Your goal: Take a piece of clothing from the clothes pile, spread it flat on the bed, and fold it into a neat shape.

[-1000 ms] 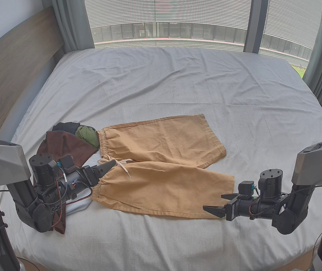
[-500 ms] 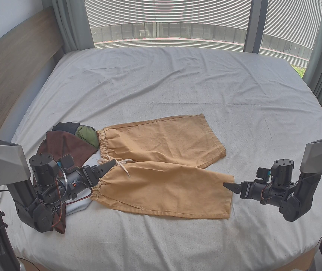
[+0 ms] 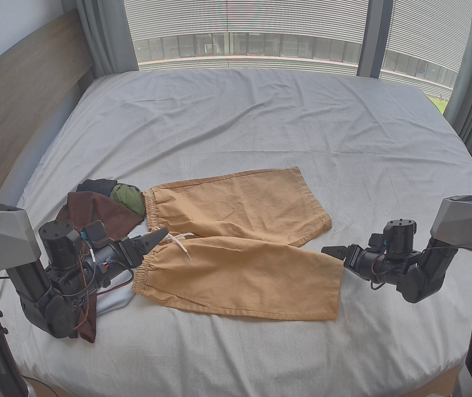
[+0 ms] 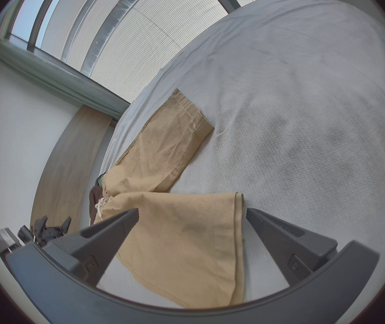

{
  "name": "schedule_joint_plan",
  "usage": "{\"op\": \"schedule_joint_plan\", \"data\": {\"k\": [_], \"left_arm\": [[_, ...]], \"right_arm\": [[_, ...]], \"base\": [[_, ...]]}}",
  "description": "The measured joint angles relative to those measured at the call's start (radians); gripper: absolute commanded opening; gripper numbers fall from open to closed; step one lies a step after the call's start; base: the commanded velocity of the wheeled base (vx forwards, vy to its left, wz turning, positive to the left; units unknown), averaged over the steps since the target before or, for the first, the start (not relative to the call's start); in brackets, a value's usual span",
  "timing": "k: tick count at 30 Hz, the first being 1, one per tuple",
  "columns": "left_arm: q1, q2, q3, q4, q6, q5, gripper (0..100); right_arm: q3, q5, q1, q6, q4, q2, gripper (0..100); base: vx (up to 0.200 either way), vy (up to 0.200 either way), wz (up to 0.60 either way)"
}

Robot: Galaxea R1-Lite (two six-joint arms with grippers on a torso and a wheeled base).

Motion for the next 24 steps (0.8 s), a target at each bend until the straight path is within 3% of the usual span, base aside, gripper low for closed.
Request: {"op": "schedule_joint_plan", "data": {"k": [11, 24], "left_arm": [[0.0, -0.002, 0.002, 0.0, 0.002, 0.0, 100], [0.002, 0.001, 0.002, 0.0, 0.002, 0.0, 100]], "right_arm": [[-0.163, 0.009, 0.001, 0.056, 0.11, 0.083, 100], [-0.099, 0.033, 0.049, 0.111, 0.119, 0.041, 100]], "base": [[0.0, 0.0, 0.0], [0.0, 0.0, 0.0]]}}
